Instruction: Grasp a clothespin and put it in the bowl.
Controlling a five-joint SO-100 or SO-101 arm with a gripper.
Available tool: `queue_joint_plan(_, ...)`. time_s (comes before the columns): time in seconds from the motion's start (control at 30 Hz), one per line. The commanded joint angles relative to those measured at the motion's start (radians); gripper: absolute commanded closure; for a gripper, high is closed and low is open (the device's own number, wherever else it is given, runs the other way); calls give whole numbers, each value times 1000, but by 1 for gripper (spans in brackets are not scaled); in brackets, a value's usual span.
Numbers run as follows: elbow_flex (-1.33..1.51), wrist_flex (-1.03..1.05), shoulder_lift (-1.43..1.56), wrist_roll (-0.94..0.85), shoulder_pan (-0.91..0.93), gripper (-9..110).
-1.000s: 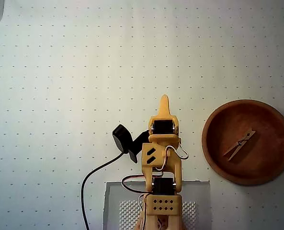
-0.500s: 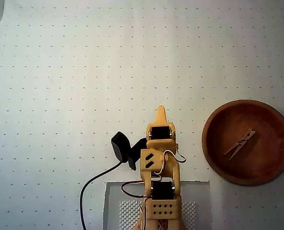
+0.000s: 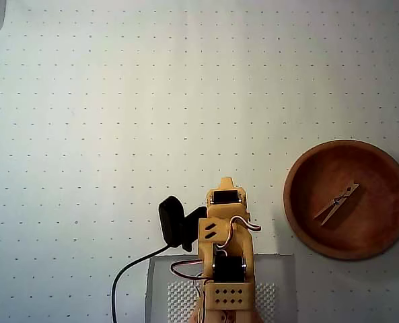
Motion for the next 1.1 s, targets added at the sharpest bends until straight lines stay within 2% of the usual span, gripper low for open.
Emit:
queue_joint_plan(0.0, -25, 26, 20, 12, 0, 104)
queue_joint_plan(1.07, -25, 66, 18, 8, -2, 104)
